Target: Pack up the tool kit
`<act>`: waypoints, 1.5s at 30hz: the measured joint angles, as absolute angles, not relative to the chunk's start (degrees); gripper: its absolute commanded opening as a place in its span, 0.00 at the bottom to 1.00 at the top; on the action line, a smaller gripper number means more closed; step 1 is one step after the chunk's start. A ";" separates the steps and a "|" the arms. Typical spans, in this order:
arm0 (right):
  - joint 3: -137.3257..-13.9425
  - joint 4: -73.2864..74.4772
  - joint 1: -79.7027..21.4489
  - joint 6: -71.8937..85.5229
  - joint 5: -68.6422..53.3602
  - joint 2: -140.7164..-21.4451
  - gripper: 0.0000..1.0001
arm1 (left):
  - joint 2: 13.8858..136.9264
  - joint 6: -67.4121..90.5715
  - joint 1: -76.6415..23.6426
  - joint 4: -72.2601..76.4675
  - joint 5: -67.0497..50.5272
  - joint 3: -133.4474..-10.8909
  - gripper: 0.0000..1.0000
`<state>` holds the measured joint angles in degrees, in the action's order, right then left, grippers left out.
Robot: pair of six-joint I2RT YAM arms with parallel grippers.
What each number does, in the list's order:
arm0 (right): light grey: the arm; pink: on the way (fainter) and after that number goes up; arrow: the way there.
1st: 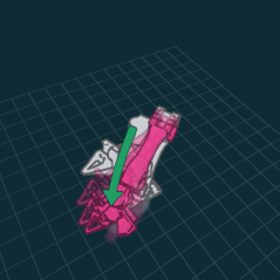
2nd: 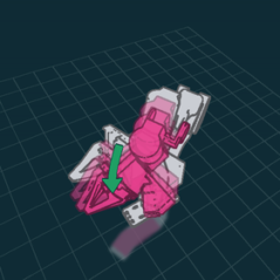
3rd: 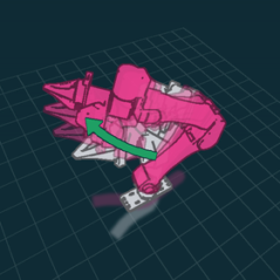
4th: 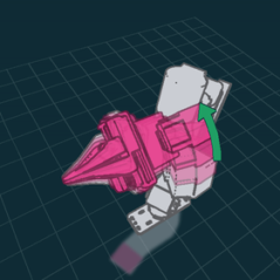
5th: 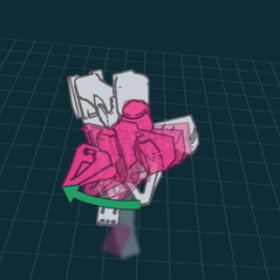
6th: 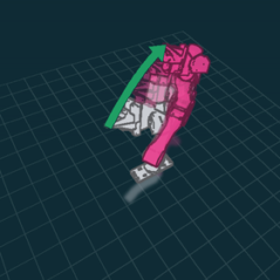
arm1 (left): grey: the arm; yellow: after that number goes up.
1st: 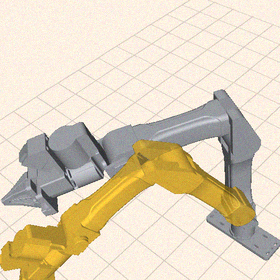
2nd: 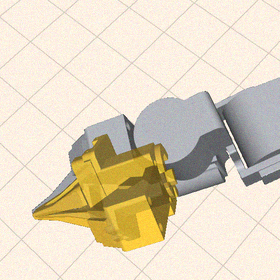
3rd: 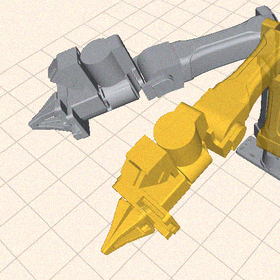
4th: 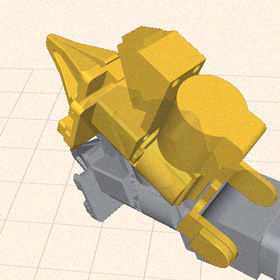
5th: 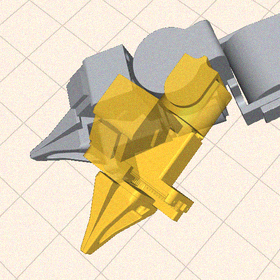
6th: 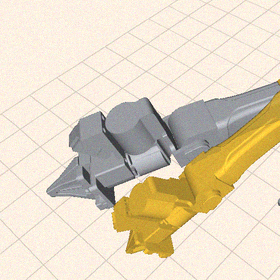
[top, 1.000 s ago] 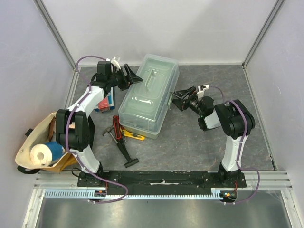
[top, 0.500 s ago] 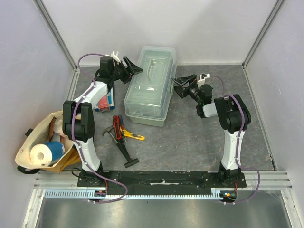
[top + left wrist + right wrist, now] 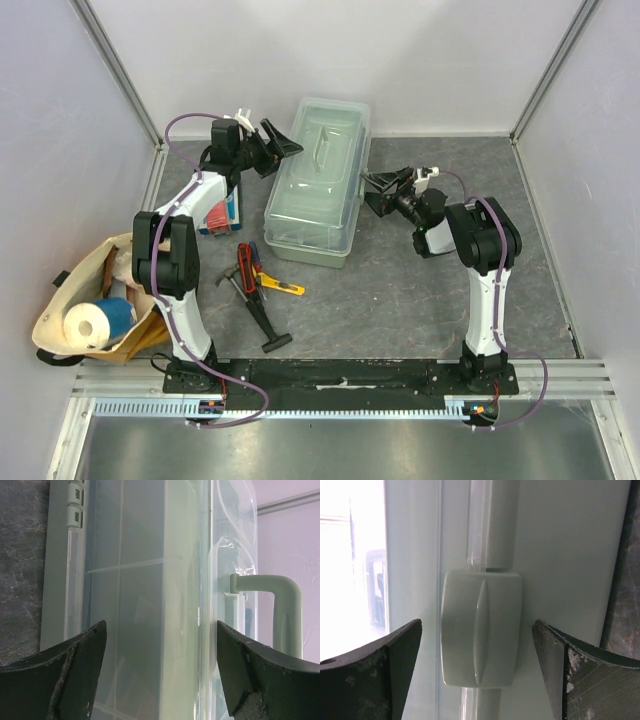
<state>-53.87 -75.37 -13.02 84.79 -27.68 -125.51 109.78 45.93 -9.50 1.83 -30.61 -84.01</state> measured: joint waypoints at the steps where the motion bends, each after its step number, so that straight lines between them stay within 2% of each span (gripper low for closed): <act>1: -53.30 -75.79 -13.06 85.01 -28.21 -125.51 0.98 | 109.78 45.93 -9.50 1.85 -30.61 -84.01 0.85; 7: -51.92 -76.36 -13.15 86.70 -29.93 -125.54 0.98 | 109.80 45.84 -9.65 1.87 -30.55 -84.01 0.80; 9: -51.81 -76.36 -13.15 86.83 -30.17 -125.54 0.94 | 109.80 45.58 -9.74 1.85 -30.37 -84.01 0.78; 11: -51.79 -76.38 -13.15 86.41 -30.35 -125.54 0.88 | 109.84 45.32 -9.82 1.83 -30.28 -84.05 0.77; 15: -51.79 -76.90 -13.15 84.53 -30.72 -125.21 0.65 | 110.30 44.31 -9.93 1.34 -30.20 -84.88 0.76; 21: -51.79 -76.03 -13.13 82.87 -31.94 -124.75 0.42 | 110.91 42.85 -10.20 1.26 -29.43 -85.82 0.75; 36: -51.51 -73.14 -13.13 80.68 -31.79 -122.91 0.21 | 111.28 41.28 -11.44 -0.95 -26.02 -87.55 0.72; 45: -51.00 -66.92 -13.34 76.95 -30.06 -119.37 0.20 | 111.70 39.40 -12.82 -5.45 -21.85 -90.50 0.71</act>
<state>-51.00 -66.92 -13.34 76.95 -30.06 -119.37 111.70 39.40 -12.82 -5.45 -21.85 -90.50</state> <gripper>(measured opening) 0.646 0.807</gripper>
